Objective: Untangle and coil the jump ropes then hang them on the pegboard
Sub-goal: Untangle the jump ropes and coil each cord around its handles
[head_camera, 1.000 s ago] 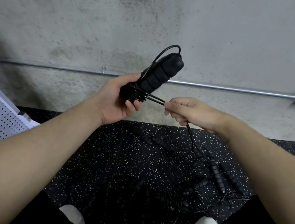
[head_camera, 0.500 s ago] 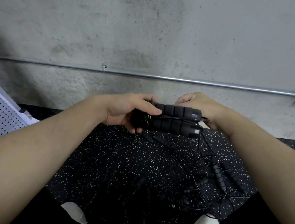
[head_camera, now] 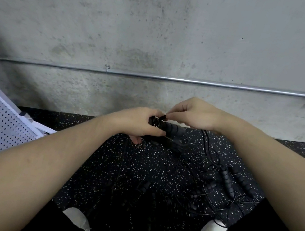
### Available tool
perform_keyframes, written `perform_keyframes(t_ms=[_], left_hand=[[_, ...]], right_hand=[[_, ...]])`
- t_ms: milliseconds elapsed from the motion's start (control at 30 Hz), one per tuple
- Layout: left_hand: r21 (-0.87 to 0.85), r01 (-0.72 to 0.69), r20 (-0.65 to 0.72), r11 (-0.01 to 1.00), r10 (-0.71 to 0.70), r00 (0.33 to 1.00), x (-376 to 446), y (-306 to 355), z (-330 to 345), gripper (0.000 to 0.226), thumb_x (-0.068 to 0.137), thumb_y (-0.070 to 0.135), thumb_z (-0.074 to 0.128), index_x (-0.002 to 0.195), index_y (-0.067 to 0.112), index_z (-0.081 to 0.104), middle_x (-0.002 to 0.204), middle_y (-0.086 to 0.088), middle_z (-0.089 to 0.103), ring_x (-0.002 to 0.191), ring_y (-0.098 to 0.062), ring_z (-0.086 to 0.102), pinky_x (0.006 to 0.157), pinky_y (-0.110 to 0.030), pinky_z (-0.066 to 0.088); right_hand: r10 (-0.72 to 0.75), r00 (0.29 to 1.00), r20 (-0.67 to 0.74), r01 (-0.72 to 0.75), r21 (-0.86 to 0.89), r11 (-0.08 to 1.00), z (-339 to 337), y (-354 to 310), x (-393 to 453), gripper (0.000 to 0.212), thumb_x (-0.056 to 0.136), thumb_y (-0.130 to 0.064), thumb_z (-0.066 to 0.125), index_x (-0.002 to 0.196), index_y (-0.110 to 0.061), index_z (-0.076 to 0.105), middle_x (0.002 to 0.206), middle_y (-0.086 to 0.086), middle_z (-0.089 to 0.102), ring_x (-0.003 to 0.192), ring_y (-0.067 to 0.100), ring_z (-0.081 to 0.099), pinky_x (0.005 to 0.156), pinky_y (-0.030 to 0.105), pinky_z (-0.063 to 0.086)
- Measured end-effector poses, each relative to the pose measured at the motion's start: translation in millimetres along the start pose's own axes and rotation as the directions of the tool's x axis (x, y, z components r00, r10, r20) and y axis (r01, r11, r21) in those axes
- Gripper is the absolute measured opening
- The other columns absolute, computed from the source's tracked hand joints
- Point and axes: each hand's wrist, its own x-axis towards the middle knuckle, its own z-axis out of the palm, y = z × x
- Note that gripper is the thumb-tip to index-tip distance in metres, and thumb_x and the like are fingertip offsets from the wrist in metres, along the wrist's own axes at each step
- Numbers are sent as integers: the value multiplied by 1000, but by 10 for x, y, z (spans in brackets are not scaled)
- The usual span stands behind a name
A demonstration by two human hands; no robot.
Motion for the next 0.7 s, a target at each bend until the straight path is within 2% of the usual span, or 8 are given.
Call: perform_keyframes(t_ms=[67, 167, 267, 367, 467, 533, 600, 700], left_hand=[[7, -13, -90, 1000, 13, 996, 34, -10, 2, 52, 94, 42, 69, 142, 40, 50, 101, 8, 66, 68, -23, 76, 69, -42, 65], [60, -46, -170, 997, 56, 984, 86, -8, -5, 46, 95, 45, 66, 139, 45, 52, 100, 9, 70, 71, -22, 75, 74, -42, 64], [184, -58, -231, 981, 101, 968, 101, -24, 8, 41, 95, 50, 63, 135, 44, 57, 102, 14, 69, 86, -13, 66, 86, -35, 57], [149, -67, -249, 987, 103, 963, 135, -65, 46, 36, 94, 47, 65, 129, 43, 63, 92, 17, 67, 90, -13, 67, 84, -33, 55], [99, -94, -278, 991, 118, 953, 156, -80, 66, 32, 92, 49, 62, 124, 46, 63, 92, 15, 68, 82, -14, 69, 78, -38, 60], [105, -112, -307, 988, 139, 942, 156, -65, 70, 30, 94, 48, 61, 124, 45, 63, 98, 14, 67, 87, -17, 69, 81, -44, 61], [116, -114, -354, 987, 149, 923, 144, -44, 77, 28, 96, 47, 61, 124, 42, 64, 101, 11, 69, 81, -16, 65, 82, -44, 60], [65, -140, -401, 988, 154, 903, 127, -33, 77, 21, 96, 45, 63, 116, 45, 67, 100, 12, 71, 83, -17, 69, 78, -45, 62]], right_hand=[[7, 999, -54, -6, 23, 1000, 37, -23, 19, 12, 98, -36, 62, 103, -29, 71, 83, -5, 70, 62, 3, 59, 54, 17, 41], [117, 988, -101, -114, 42, 993, 30, -52, 55, 22, 102, -38, 48, 107, -21, 62, 78, 1, 63, 60, 15, 53, 51, 25, 42], [193, 973, 128, -211, 144, 967, 28, -33, 66, 38, 105, -35, 29, 95, -11, 57, 61, -2, 45, 49, 12, 37, 43, 24, 34], [220, 936, 275, -305, 321, 897, 15, 4, 47, 35, 104, -28, 27, 90, -12, 56, 56, -6, 36, 47, 10, 26, 41, 22, 26], [204, 917, 342, -332, 375, 866, -20, 30, 26, 30, 104, -23, 31, 94, -15, 58, 58, -6, 37, 48, 9, 28, 41, 20, 25], [173, 913, 369, -322, 392, 862, -36, 46, 9, 30, 107, -24, 32, 91, -16, 56, 61, -5, 44, 50, 9, 38, 43, 20, 31], [125, 917, 379, -293, 428, 855, -49, 52, -6, 30, 109, -27, 30, 94, -16, 53, 64, -5, 48, 54, 10, 43, 46, 20, 34], [76, 919, 386, -284, 517, 808, -56, 35, -7, 25, 110, -25, 29, 100, -15, 50, 65, -5, 39, 54, 9, 35, 48, 21, 30]])
